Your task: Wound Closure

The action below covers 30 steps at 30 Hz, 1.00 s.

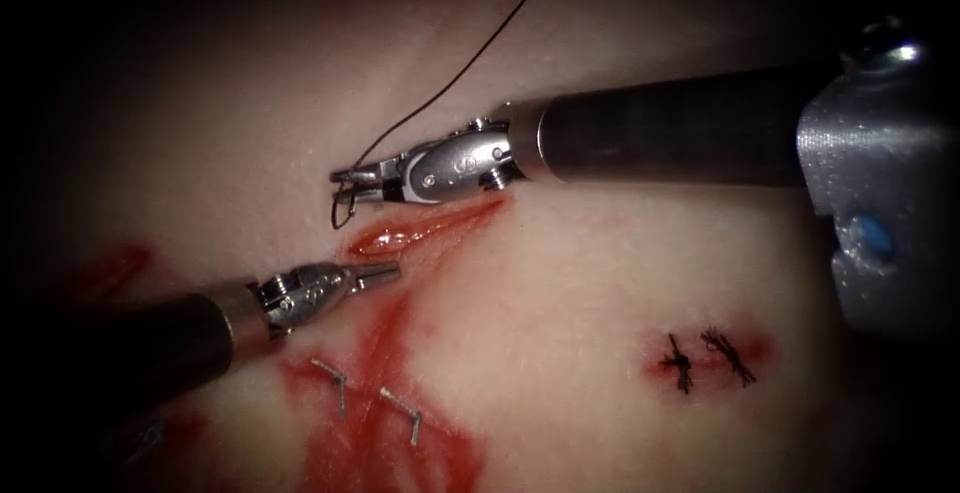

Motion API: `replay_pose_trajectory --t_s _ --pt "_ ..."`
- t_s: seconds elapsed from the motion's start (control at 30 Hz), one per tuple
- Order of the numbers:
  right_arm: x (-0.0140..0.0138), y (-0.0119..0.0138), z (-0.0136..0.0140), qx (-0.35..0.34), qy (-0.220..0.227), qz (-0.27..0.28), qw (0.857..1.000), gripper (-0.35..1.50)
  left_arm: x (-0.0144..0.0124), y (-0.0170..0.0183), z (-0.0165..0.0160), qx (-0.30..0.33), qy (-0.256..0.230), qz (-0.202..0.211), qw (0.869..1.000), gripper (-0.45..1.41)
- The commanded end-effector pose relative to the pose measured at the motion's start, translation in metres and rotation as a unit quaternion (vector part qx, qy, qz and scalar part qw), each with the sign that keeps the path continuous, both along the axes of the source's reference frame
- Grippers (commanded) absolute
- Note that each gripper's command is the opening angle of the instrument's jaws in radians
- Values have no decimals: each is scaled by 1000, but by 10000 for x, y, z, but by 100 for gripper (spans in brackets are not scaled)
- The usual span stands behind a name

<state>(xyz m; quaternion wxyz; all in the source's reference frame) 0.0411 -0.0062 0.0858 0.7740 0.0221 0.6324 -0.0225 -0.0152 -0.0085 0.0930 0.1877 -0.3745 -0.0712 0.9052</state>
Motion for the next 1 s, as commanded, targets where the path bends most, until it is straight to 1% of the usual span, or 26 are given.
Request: replay_pose_trajectory --t_s 0.03,0.1,0.27,0.57,0.77,0.93,1.0 --pt "11 -3 6 17 -5 7 1000 -35 -5 -1 5 1 -1 1 1000 -32" --pt "14 0 7 34 -10 15 999 -35 -6 -1 4 1 -1 0 1000 -35" --pt "18 9 11 72 -26 43 996 -35 -7 -3 -3 5 -1 0 1000 -35" --pt "14 20 14 87 -33 72 993 -35 -9 -7 -6 6 -1 -1 1000 -40" --pt "14 23 12 -3 -13 63 998 -35 -9 -7 -7 6 -1 -1 1000 -43" --pt "15 22 6 -84 10 57 995 -35 -8 -8 -8 6 -2 0 1000 -45" --pt "16 21 2 -104 19 52 993 -35 -7 -7 -9 7 -3 1 1000 -43"
